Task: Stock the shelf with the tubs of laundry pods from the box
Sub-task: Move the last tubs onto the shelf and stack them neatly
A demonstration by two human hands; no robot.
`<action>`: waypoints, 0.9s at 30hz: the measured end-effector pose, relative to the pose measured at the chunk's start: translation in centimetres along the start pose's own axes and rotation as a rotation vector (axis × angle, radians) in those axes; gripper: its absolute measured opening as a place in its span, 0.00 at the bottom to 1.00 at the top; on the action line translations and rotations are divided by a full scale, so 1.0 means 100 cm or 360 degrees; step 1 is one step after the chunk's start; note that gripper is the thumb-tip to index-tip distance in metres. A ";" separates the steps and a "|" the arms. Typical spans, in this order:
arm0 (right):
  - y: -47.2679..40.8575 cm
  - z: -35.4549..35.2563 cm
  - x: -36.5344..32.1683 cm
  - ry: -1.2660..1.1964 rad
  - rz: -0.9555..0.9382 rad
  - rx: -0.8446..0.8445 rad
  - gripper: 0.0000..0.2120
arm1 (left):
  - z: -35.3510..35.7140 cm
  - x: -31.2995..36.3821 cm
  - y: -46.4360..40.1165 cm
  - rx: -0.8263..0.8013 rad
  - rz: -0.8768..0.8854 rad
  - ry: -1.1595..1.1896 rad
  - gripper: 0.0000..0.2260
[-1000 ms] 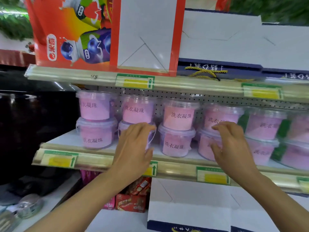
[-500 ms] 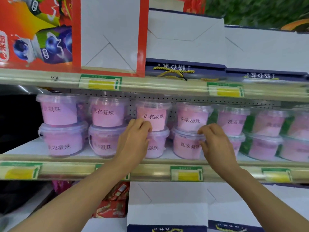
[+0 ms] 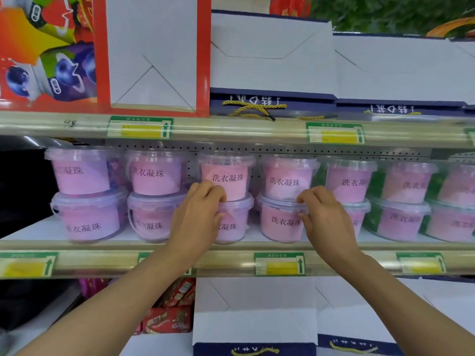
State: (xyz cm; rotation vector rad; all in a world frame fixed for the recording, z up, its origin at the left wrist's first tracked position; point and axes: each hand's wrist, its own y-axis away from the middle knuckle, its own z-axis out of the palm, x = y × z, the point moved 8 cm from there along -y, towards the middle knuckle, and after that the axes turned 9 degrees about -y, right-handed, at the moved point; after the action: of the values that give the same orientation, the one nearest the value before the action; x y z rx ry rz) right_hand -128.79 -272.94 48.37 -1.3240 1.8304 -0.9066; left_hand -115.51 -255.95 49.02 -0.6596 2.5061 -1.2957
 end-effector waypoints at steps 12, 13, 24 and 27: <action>-0.002 0.005 0.000 0.0072 -0.0016 0.0002 0.20 | 0.000 0.004 -0.001 -0.0023 -0.0055 -0.0121 0.12; -0.002 0.004 0.000 0.0033 -0.0025 -0.0014 0.19 | 0.000 0.004 0.000 -0.0035 -0.0088 -0.0135 0.12; 0.034 -0.077 0.113 -0.0115 0.0124 -0.0110 0.24 | 0.005 0.106 0.000 0.0084 -0.0036 -0.0178 0.22; 0.043 -0.099 0.165 -0.0031 0.0204 -0.0137 0.23 | 0.024 0.158 -0.009 0.0031 0.0039 -0.0139 0.22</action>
State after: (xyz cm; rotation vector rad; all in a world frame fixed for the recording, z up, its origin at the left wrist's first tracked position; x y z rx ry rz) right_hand -143.15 -286.39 47.62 -1.2470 1.9340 -0.7524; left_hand -128.03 -265.92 48.24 -0.6645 2.4211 -1.2537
